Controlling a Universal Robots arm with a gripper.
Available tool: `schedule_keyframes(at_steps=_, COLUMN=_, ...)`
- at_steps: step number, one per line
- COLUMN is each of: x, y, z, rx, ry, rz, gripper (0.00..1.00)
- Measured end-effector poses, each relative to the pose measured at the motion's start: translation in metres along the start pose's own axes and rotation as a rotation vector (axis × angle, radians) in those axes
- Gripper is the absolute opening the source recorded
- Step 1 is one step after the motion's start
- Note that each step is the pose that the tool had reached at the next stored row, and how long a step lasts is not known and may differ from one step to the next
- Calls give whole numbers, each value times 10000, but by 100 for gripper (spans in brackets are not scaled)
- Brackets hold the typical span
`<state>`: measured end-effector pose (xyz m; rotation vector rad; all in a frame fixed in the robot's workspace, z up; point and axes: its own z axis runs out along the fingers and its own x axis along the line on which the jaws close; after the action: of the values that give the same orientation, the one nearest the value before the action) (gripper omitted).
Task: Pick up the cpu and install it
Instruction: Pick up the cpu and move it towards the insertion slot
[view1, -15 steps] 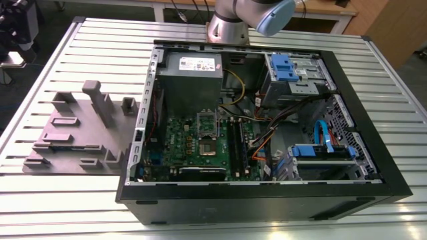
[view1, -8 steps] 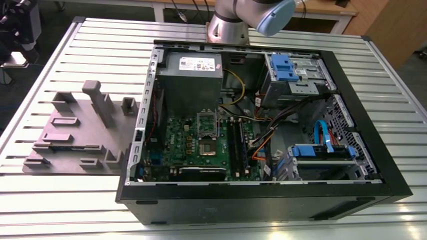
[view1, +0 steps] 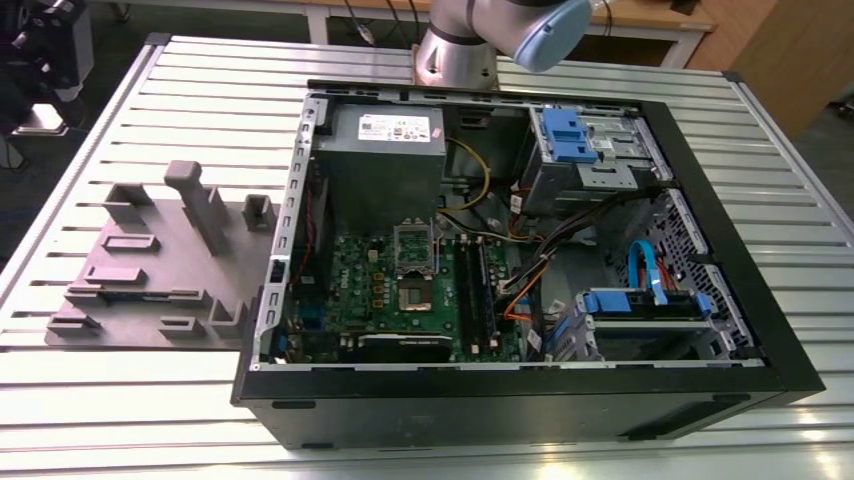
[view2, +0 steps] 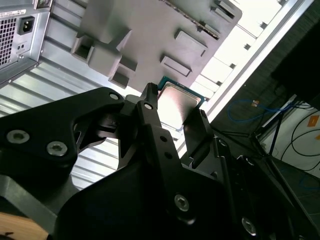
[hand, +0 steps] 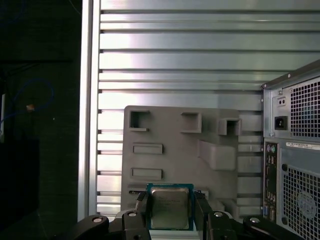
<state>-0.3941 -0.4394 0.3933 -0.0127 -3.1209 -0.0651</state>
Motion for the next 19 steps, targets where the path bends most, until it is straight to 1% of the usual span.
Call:
schedule_keyframes(at_steps=4, x=-52, y=1, z=-1, rx=0, ry=0, rz=0, gripper=45)
schedule_keyframes(at_steps=7, x=-73, y=-3, z=-2, rx=0, ry=1, rz=1, gripper=45)
schedule_keyframes(at_steps=19, x=-94, y=-11, z=-3, rx=0, ry=1, rz=0, gripper=45)
